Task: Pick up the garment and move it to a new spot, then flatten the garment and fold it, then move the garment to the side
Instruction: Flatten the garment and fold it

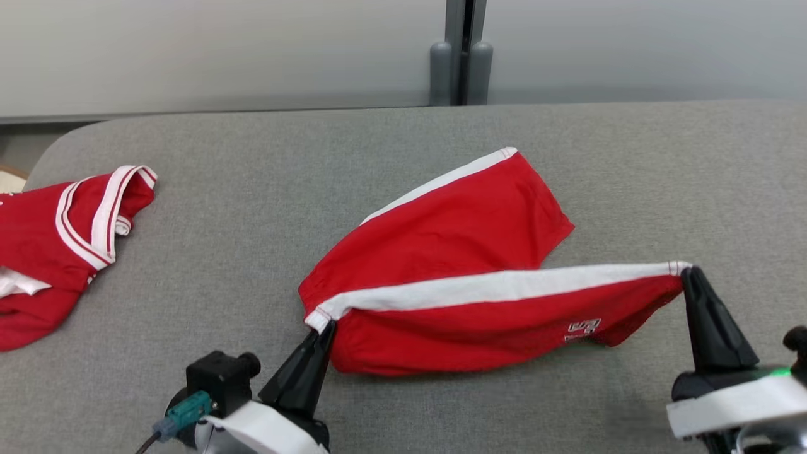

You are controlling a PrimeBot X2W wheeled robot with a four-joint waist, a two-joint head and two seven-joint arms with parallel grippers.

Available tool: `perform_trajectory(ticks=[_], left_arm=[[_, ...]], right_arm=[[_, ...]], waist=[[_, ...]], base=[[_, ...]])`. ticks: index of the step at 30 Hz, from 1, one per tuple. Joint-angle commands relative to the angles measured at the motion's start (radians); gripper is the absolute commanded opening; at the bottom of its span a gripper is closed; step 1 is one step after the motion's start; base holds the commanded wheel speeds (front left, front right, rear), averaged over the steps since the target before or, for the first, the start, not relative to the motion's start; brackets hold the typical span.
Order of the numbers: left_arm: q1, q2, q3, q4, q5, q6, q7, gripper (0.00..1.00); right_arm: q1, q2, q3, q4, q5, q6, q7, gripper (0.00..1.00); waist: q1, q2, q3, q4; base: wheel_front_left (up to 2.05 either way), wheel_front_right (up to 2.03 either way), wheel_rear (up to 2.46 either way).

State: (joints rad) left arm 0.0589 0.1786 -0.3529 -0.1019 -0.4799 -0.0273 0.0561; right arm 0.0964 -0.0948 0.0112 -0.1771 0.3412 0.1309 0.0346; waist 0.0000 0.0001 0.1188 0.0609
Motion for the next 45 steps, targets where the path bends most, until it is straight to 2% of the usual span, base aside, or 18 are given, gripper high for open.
perform_trajectory(ticks=[1, 8, 23, 30, 32, 33, 38, 45], left_arm=[[-0.057, -0.003, 0.004, 0.021, -0.006, -0.016, -0.01, 0.0], [-0.195, -0.028, -0.006, 0.112, -0.017, -0.052, -0.039, 0.0], [-0.485, -0.083, -0.045, 0.323, -0.079, -0.096, -0.164, 0.0], [-0.558, -0.092, -0.069, 0.431, -0.122, -0.102, -0.198, 0.0], [-0.568, -0.094, -0.07, 0.458, -0.133, -0.103, -0.213, 0.63], [-0.57, -0.094, -0.07, 0.47, -0.137, -0.103, -0.222, 1.0], [-0.544, -0.092, -0.056, 0.505, -0.152, -0.101, -0.265, 1.0], [-0.492, -0.069, -0.015, 0.468, -0.081, -0.023, -0.314, 1.0]], right_arm=[[-0.063, -0.021, -0.007, 0.031, 0.013, 0.0, -0.007, 0.0], [-0.299, -0.099, 0.046, 0.162, 0.03, 0.0, 0.001, 0.0], [-0.833, -0.256, 0.186, 0.59, 0.111, 0.0, -0.038, 0.0], [-0.951, -0.26, 0.277, 0.76, 0.135, 0.0, -0.083, 0.0], [-0.971, -0.255, 0.306, 0.797, 0.139, 0.0, -0.115, 0.58], [-0.979, -0.256, 0.317, 0.811, 0.135, 0.0, -0.138, 1.0], [-0.981, -0.238, 0.372, 0.854, 0.135, 0.0, -0.249, 1.0], [-0.931, -0.2, 0.33, 0.802, 0.082, 0.0, -0.3, 1.0]], waist=[[0.0, -0.0001, 0.058, 0.038], [0.0, -0.0001, 0.168, 0.081], [0.0, -0.0001, 0.356, 0.184], [0.0, -0.0001, 0.395, 0.186], [0.0, -0.0001, 0.398, 0.183], [0.0, -0.0001, 0.398, 0.181], [0.0, -0.0001, 0.384, 0.157], [0.0, -0.0001, 0.348, 0.125]], base=[[0.0, 0.0, 0.0], [0.0, 0.0, 0.0], [0.0, 0.0, 0.0], [0.0, 0.0, 0.0], [0.0, 0.0, 0.0], [0.0, 0.0, 0.0], [0.0, 0.0, 0.0], [0.0, 0.0, 0.0]])
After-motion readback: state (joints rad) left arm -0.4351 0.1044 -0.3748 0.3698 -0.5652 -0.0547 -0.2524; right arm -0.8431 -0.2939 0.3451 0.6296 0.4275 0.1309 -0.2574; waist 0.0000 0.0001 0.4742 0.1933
